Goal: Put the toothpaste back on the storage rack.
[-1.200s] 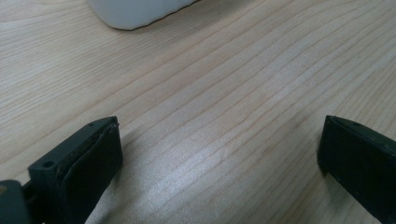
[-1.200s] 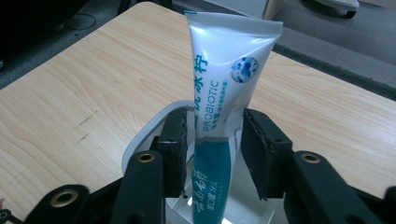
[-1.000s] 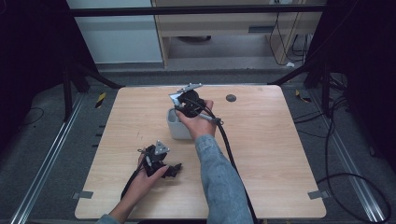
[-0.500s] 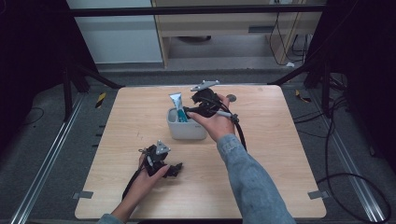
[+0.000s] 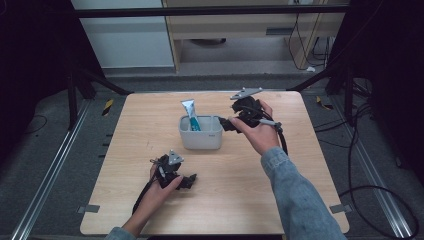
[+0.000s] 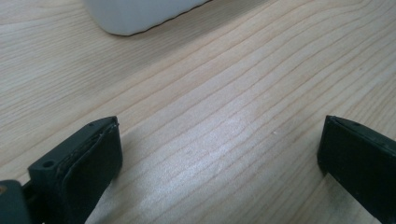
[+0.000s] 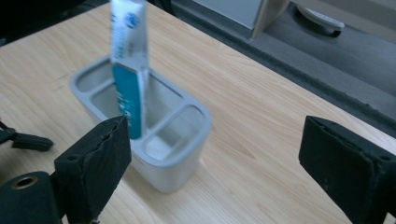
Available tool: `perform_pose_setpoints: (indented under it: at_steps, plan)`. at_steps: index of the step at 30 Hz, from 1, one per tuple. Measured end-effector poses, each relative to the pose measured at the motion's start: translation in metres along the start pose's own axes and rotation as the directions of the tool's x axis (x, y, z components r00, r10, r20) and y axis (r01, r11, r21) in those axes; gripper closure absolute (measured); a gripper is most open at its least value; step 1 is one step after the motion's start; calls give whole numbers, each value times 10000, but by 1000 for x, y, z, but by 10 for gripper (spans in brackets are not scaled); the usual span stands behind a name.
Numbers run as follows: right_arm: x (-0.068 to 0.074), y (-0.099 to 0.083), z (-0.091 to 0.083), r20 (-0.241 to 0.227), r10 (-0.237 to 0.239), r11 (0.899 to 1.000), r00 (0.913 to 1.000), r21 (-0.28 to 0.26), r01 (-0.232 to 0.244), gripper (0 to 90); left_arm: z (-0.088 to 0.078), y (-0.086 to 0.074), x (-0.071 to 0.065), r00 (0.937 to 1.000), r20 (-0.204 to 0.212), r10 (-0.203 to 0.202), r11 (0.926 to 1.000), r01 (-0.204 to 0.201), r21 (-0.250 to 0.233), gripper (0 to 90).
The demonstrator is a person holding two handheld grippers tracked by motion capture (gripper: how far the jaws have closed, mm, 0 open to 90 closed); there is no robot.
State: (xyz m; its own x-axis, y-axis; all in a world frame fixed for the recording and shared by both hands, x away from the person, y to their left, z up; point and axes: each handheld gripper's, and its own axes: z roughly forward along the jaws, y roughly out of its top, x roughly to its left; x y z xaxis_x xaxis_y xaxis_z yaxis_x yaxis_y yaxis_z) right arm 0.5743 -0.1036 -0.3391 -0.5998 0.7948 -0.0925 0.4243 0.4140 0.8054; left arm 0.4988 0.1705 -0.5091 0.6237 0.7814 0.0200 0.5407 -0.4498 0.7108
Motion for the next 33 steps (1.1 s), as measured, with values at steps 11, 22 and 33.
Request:
perform_pose_setpoints:
  at_steps: [11, 22, 33]
  plan:
    - [-37, -38, -10, 682, 725, 9972, 9950, 127, -735, 95, -2, -2, 0, 10000, 64, 23, 10000, -23, 18, 0]
    - [-58, -84, -6, 1254, 1687, 9829, 9777, 531, -1764, 119, -3, -3, 0, 10000, 58, 29, 10000, -29, 6, 0]
    - [-70, -130, -9, 1645, 1914, 9745, 9676, 859, -2073, 106, -3, -3, 0, 10000, 55, 7, 10000, -7, 2, 0]
